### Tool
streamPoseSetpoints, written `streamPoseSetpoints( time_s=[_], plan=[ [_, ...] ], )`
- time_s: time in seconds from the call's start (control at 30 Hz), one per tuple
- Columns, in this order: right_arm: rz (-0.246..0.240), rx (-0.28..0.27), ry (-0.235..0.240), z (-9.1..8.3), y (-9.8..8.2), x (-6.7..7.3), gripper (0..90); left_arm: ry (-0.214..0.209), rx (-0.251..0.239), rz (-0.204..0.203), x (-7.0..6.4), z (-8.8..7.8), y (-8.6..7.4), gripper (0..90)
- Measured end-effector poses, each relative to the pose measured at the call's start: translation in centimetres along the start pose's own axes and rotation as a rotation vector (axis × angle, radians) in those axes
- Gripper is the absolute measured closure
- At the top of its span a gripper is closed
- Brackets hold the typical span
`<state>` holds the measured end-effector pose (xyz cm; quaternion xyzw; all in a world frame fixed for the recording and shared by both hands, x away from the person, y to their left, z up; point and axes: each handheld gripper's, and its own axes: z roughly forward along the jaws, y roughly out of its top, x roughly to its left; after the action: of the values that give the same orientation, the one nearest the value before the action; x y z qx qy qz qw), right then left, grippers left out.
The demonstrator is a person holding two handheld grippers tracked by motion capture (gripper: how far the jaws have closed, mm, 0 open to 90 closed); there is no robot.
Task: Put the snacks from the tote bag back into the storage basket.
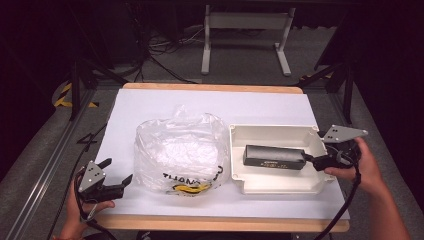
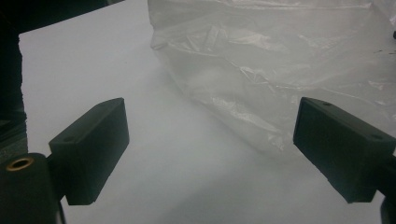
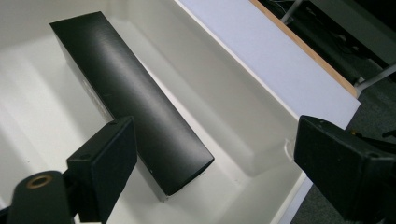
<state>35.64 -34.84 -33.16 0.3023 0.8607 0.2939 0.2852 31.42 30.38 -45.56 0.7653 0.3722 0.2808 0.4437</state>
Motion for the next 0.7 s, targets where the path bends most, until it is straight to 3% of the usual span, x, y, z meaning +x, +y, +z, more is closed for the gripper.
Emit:
streamPoseSetpoints(
  time_s=[0.7],
  plan=[
    [0.097,-0.042,-0.04,-1.3,-3.9,0.8,11.6,-0.002,0.006,0.002,-0.1,0.1,0.0,11.3]
  ],
)
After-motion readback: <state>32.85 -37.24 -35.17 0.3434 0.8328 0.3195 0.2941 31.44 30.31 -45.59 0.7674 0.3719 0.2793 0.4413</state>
